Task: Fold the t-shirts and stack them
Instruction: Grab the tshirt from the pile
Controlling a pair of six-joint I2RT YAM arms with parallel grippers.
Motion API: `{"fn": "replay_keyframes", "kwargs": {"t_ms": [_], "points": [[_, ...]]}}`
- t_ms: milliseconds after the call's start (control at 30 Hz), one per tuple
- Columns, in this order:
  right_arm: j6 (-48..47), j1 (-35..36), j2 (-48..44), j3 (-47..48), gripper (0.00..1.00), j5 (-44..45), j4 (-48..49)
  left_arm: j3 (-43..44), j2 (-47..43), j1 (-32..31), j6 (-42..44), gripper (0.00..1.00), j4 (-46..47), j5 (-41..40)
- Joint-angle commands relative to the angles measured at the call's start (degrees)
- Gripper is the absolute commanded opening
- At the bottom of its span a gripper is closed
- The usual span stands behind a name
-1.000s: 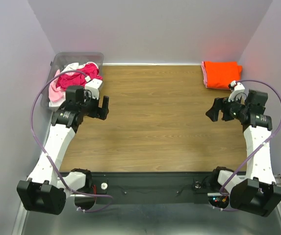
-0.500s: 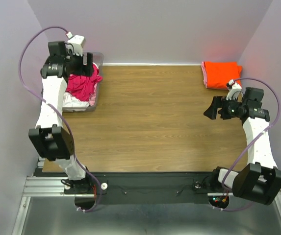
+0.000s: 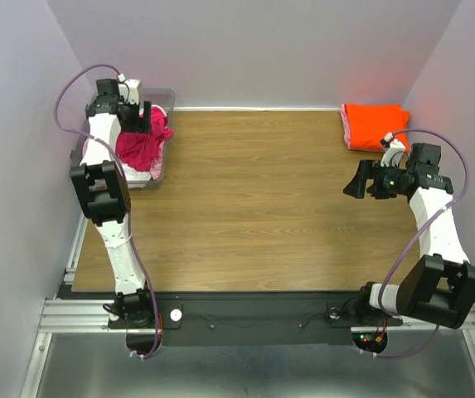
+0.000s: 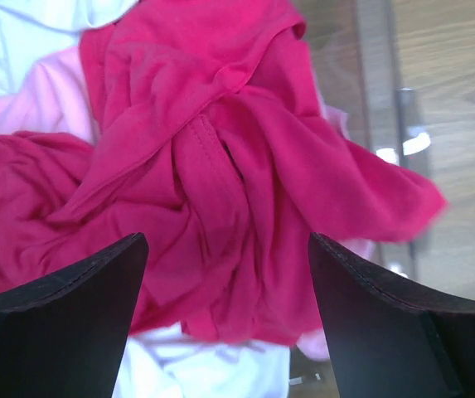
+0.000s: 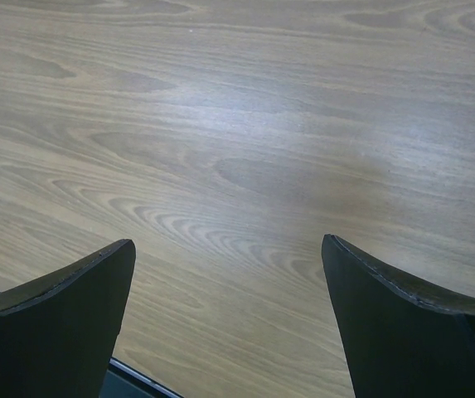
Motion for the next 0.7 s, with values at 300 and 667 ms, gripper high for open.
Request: {"fn": "replay_keyframes", "kwargs": {"t_ms": [300, 667], "points": [[4.1, 0.05, 0.2, 2.99, 1.0, 9.52, 0.81, 7.17, 8.11, 0.34, -2.47, 0.36, 1.14, -3.9], [4.2, 0.05, -1.03, 4.13, 1.0, 7.16, 1.95, 8.22, -7.08, 1.49, -3.44, 0.0, 4.04, -3.2]]}}
